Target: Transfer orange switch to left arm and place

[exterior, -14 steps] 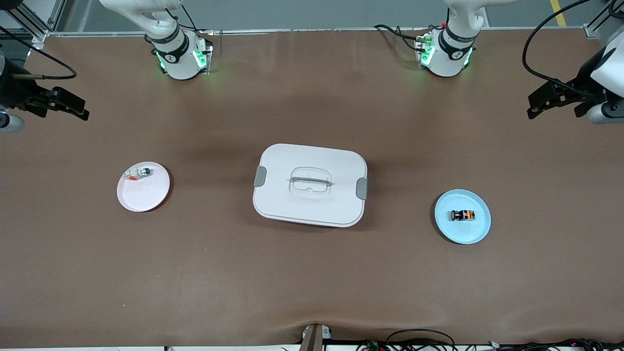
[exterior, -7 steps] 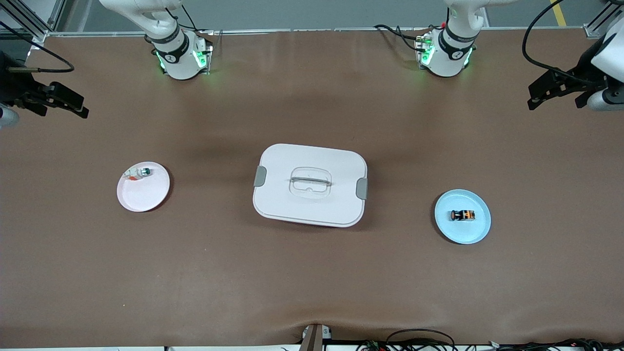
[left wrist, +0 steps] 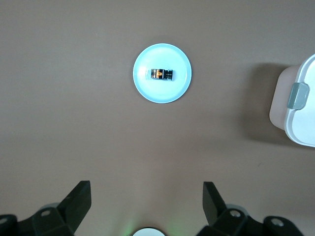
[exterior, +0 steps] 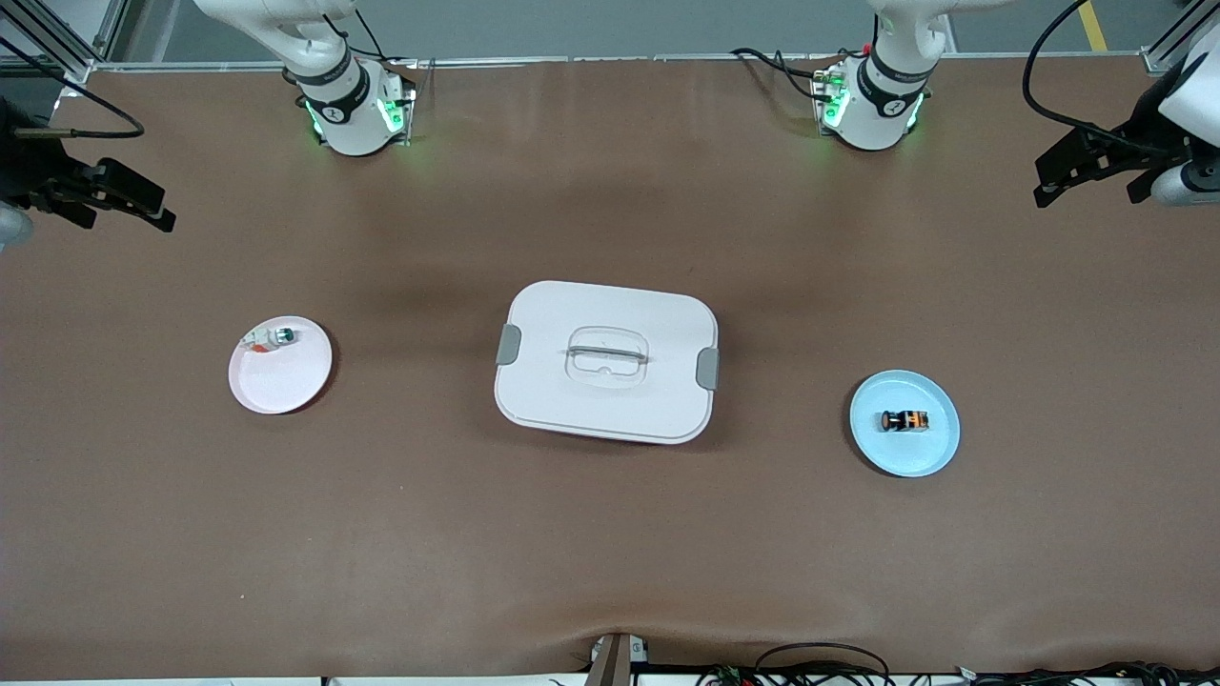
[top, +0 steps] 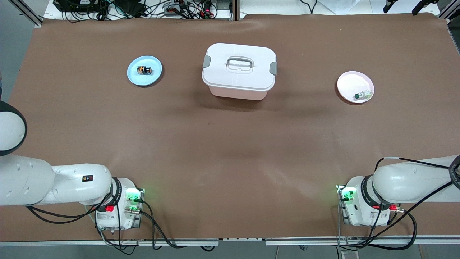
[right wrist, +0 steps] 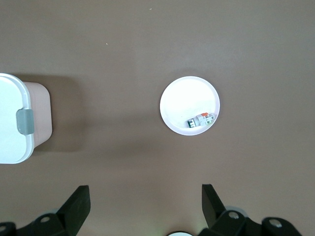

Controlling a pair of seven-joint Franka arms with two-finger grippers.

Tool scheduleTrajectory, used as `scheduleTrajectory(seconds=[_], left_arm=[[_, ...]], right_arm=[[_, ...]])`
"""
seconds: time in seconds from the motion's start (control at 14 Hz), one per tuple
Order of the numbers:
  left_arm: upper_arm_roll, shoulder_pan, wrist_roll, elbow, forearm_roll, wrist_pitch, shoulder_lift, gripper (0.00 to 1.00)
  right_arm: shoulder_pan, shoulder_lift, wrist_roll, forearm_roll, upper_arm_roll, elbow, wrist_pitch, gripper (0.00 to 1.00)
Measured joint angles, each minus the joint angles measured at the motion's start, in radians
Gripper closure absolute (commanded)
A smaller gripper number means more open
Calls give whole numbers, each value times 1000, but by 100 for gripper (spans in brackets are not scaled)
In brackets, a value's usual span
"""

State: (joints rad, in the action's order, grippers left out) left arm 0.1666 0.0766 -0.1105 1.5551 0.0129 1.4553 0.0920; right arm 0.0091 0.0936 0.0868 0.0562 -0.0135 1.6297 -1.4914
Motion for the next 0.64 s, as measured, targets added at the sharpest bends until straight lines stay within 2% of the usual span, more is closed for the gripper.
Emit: scheduleTrajectory(seconds=[0.64], left_arm=[[-5, 2, 0, -2, 0, 1, 0, 0]], right_arm=[[0, 26, -38, -20, 1, 31, -26, 0]])
